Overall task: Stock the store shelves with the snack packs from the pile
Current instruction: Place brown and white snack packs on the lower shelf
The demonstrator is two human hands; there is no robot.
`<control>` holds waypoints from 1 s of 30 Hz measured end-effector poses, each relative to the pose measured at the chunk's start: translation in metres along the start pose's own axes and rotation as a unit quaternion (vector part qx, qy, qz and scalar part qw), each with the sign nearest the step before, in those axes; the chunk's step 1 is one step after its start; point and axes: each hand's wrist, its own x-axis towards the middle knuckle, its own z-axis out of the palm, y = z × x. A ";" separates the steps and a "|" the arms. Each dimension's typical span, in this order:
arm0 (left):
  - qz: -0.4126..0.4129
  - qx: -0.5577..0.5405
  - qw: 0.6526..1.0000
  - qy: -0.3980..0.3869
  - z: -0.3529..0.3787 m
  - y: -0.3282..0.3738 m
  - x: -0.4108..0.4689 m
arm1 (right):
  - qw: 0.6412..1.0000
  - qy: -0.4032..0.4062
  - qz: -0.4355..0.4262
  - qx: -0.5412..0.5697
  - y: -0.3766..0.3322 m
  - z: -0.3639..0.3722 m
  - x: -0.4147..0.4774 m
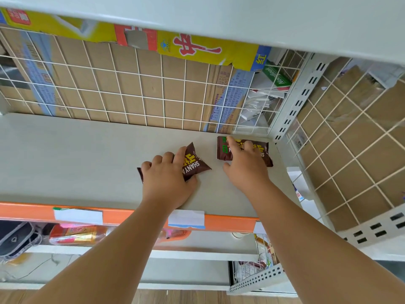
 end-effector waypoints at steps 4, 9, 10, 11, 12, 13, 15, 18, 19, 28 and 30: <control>0.001 -0.002 1.000 -0.004 0.000 -0.001 0.000 | 0.999 -0.034 -0.002 0.003 0.004 0.001 0.005; 0.002 -0.011 1.000 -0.004 -0.002 0.000 0.000 | 0.998 -0.061 0.018 0.021 0.014 0.003 0.017; 0.002 -0.012 1.000 -0.004 -0.002 0.000 0.000 | 0.997 -0.071 0.029 0.027 0.014 0.002 0.023; 0.001 -0.014 1.000 -0.004 -0.003 -0.001 0.000 | 0.996 -0.077 0.038 0.034 0.014 0.001 0.028; 0.000 -0.016 1.000 -0.005 -0.003 -0.001 0.000 | 0.995 -0.080 0.046 0.041 0.013 0.000 0.033; 0.000 -0.017 1.000 -0.004 -0.003 -0.001 -0.001 | 0.994 -0.081 0.051 0.048 0.013 0.001 0.038; 0.003 -0.017 1.000 -0.004 -0.004 0.000 -0.001 | 0.994 -0.078 0.057 0.058 0.012 0.002 0.043; 0.010 -0.016 1.000 -0.008 -0.003 0.000 0.000 | 0.994 -0.073 0.058 0.061 0.014 0.004 0.046; 0.011 -0.016 1.000 -0.009 -0.003 0.000 0.000 | 0.993 -0.076 0.058 0.063 0.015 0.004 0.047; 0.102 -0.059 0.991 -0.058 -0.015 -0.014 0.015 | 0.989 -0.039 0.000 0.143 0.020 0.009 -0.018; 0.121 -0.017 0.992 -0.037 -0.024 -0.022 0.016 | 0.992 -0.048 -0.030 0.112 0.015 0.017 -0.029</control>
